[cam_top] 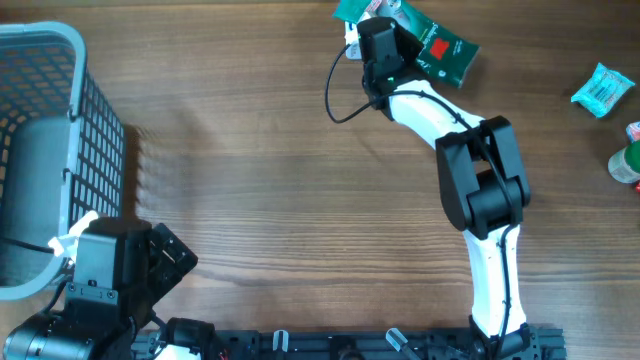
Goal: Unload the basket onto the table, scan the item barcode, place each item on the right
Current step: 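Carry the gloves pack with the right gripper off the table's right edge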
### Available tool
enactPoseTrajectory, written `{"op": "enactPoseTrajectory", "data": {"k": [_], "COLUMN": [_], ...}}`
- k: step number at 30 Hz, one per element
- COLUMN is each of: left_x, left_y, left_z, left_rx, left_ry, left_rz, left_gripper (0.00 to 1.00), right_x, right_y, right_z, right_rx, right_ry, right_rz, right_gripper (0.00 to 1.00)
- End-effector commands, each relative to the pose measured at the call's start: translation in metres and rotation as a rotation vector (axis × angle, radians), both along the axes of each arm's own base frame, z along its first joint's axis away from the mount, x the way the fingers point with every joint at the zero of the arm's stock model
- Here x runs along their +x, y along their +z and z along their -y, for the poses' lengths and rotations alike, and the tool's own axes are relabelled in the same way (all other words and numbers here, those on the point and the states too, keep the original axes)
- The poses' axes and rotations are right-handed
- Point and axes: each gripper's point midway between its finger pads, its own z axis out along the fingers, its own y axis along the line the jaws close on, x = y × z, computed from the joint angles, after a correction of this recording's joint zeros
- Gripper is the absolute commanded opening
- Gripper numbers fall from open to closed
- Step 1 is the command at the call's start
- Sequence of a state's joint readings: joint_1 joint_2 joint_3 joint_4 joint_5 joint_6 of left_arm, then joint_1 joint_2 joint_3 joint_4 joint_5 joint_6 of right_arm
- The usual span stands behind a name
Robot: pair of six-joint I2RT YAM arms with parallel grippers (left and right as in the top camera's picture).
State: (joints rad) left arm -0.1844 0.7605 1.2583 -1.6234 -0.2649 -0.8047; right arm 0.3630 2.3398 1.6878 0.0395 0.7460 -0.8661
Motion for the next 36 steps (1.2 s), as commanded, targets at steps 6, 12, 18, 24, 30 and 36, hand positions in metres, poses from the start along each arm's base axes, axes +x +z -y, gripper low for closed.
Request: {"op": "enactPoseTrajectory", "data": {"k": [6, 12, 18, 24, 30, 36], "left_x": [0.001, 0.001, 0.001, 0.001, 0.001, 0.001], "left_y": [0.002, 0.002, 0.002, 0.002, 0.002, 0.002], "left_z": [-0.002, -0.002, -0.002, -0.002, -0.002, -0.002], "left_rx": [0.022, 0.022, 0.022, 0.022, 0.022, 0.022], "left_ry": [-0.01, -0.01, -0.01, -0.01, -0.01, -0.01], "left_rz": [0.009, 0.009, 0.009, 0.009, 0.009, 0.009], "left_gripper": [1.0, 1.0, 1.0, 1.0, 1.0, 1.0], "right_x": [-0.006, -0.059, -0.107, -0.113, -0.09, -0.137], "right_y": [0.021, -0.028, -0.048, -0.023, 0.123, 0.252], "right_z": [0.09, 0.219, 0.32, 0.34, 0.257, 0.132], "right_rx": [0.139, 0.349, 0.582, 0.698, 0.983, 1.268], "right_ry": [-0.27, -0.583, -0.904, -0.977, -0.701, -0.244], "right_rz": [0.053, -0.112, -0.047, 0.062, 0.253, 0.18], "right_gripper": [0.04, 0.04, 0.04, 0.93, 1.0, 1.0]}}
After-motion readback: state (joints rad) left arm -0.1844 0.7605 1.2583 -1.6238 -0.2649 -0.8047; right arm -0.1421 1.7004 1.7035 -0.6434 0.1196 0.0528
